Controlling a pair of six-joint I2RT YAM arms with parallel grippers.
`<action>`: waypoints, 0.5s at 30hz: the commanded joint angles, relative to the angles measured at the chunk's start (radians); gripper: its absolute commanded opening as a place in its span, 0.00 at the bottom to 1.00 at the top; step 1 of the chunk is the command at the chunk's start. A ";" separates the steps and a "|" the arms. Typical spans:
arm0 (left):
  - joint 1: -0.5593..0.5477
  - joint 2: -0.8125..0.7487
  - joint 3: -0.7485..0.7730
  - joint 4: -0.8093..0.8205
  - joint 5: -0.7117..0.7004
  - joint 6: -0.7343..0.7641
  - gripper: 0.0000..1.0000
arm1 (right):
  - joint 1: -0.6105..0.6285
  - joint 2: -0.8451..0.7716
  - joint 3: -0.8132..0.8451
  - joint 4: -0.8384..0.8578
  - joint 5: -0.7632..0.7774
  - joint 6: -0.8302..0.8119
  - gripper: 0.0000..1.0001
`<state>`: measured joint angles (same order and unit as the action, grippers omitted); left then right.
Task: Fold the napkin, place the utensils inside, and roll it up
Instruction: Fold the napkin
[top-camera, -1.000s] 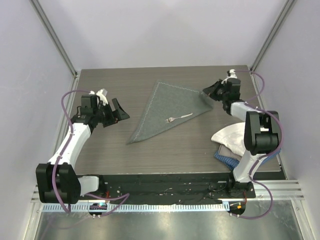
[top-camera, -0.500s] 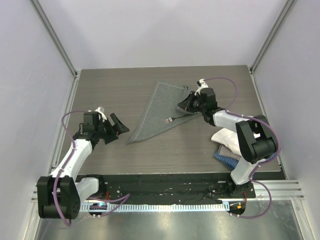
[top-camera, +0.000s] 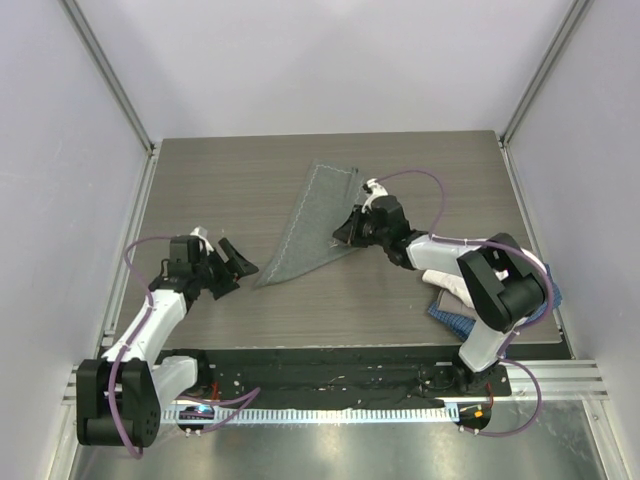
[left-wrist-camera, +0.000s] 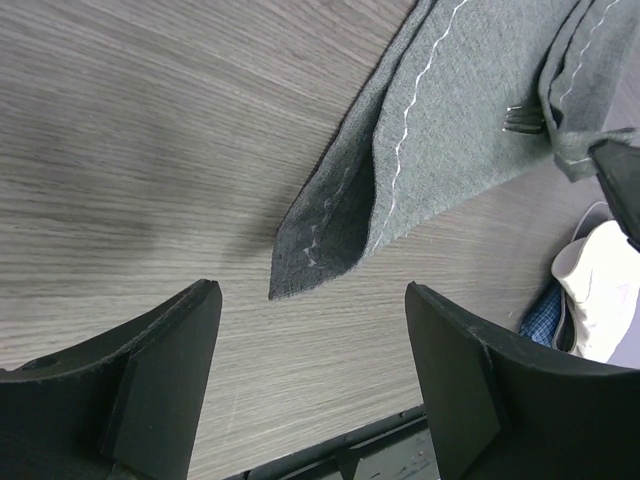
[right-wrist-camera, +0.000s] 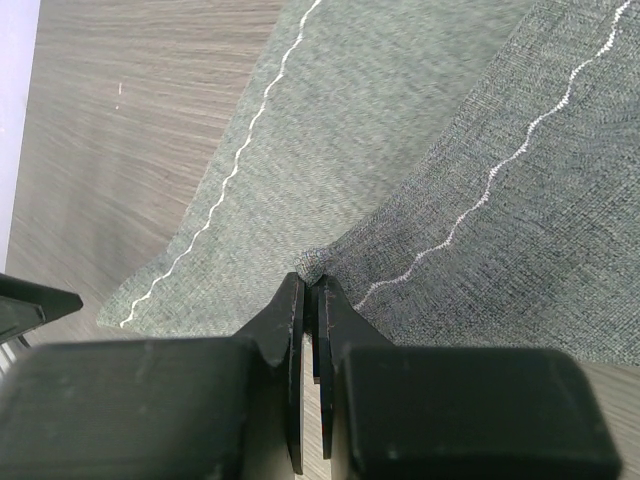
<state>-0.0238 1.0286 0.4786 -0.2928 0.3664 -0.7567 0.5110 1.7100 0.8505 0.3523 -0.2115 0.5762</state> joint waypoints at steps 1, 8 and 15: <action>0.005 -0.019 -0.008 0.067 -0.004 -0.021 0.78 | 0.034 0.002 0.002 0.070 0.058 -0.022 0.01; 0.007 -0.013 -0.044 0.104 0.006 -0.046 0.76 | 0.066 0.026 0.016 0.053 0.072 -0.033 0.14; 0.005 -0.002 -0.092 0.165 0.025 -0.099 0.71 | 0.077 -0.036 0.009 0.037 0.043 -0.056 0.53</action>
<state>-0.0238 1.0271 0.4107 -0.2131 0.3679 -0.8139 0.5770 1.7344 0.8505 0.3660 -0.1677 0.5491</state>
